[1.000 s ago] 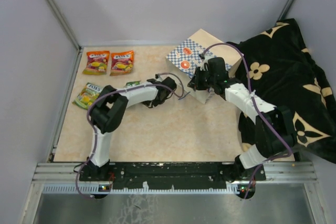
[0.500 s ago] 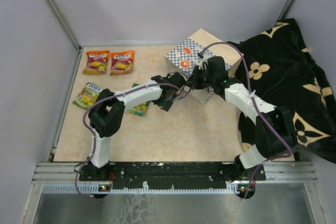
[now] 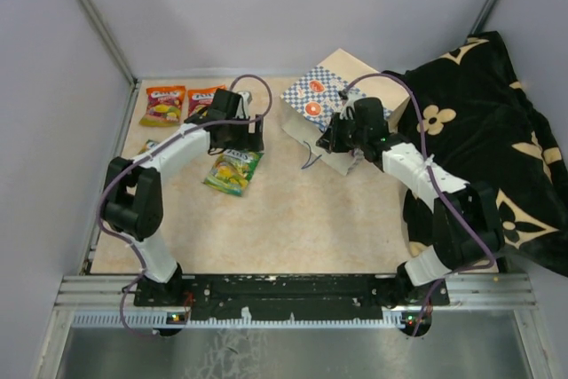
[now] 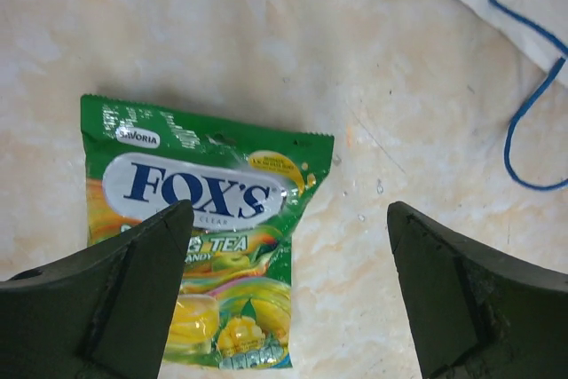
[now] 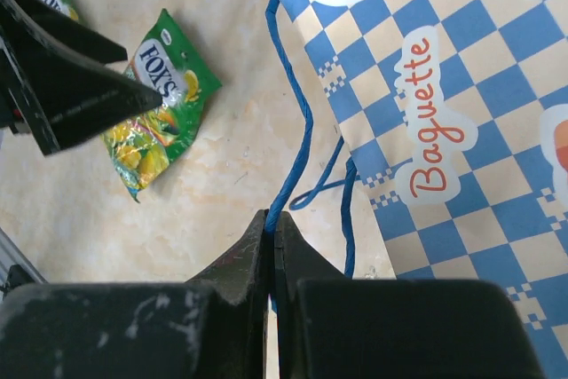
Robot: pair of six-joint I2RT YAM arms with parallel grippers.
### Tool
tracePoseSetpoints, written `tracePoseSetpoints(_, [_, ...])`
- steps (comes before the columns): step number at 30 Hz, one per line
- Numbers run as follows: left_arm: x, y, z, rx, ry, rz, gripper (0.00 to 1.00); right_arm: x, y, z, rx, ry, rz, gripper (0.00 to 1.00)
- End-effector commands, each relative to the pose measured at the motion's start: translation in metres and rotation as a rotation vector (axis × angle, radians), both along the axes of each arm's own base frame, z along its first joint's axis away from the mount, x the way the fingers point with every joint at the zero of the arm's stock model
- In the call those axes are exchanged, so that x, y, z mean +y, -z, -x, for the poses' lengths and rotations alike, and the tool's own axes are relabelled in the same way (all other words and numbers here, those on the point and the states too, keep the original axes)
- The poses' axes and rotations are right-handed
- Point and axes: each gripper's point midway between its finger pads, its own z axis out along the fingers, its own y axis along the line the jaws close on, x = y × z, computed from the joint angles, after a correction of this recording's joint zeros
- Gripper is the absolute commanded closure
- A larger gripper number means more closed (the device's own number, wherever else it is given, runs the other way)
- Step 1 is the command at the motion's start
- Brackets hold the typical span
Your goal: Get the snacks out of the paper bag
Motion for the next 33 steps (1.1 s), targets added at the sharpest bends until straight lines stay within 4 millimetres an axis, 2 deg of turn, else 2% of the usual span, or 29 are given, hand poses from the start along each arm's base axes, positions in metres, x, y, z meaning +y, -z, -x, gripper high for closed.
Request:
tracePoseSetpoints(1, [0.001, 0.022, -0.013, 0.026, -0.025, 0.070, 0.05, -0.004, 0.000, -0.002, -0.020, 0.008, 0.021, 1.00])
tracePoseSetpoints(4, [0.011, 0.041, -0.011, 0.060, -0.075, 0.067, 0.07, -0.004, 0.002, -0.002, -0.017, 0.007, 0.025, 1.00])
tracePoseSetpoints(6, [0.016, 0.050, -0.002, 0.078, -0.095, 0.067, 0.07, -0.004, 0.004, -0.002, -0.013, 0.006, 0.026, 1.00])
tracePoseSetpoints(12, [0.030, 0.054, 0.022, 0.061, -0.151, 0.078, 0.08, -0.001, 0.012, -0.004, 0.001, 0.000, 0.021, 1.00])
tracePoseSetpoints(14, [0.034, 0.049, 0.028, 0.040, -0.171, 0.085, 0.08, 0.001, 0.013, -0.004, 0.007, -0.005, 0.015, 1.00])
tracePoseSetpoints(16, [0.040, 0.034, 0.031, -0.012, -0.191, 0.093, 0.09, 0.001, 0.015, -0.004, 0.010, -0.006, 0.016, 1.00])
tracePoseSetpoints(19, [0.049, -0.007, 0.033, -0.114, -0.199, 0.074, 0.09, 0.001, 0.016, -0.004, 0.013, -0.008, 0.016, 1.00])
tracePoseSetpoints(21, [0.056, -0.029, 0.038, -0.156, -0.221, 0.030, 0.08, 0.002, 0.017, -0.004, 0.016, -0.010, 0.016, 1.00])
tracePoseSetpoints(23, [0.058, -0.037, 0.049, -0.161, -0.201, 0.002, 0.07, 0.003, 0.018, -0.004, 0.018, -0.012, 0.015, 1.00])
tracePoseSetpoints(25, [0.057, -0.029, 0.064, -0.107, -0.137, -0.027, 0.12, 0.003, 0.020, -0.004, 0.023, -0.013, 0.013, 1.00])
tracePoseSetpoints(28, [0.068, -0.004, 0.093, 0.037, -0.107, -0.107, 0.18, 0.005, 0.023, -0.003, 0.031, -0.019, 0.014, 1.00])
tracePoseSetpoints(33, [0.085, 0.027, 0.113, 0.124, -0.061, -0.212, 0.17, 0.008, 0.028, 0.000, 0.039, -0.033, 0.016, 1.00])
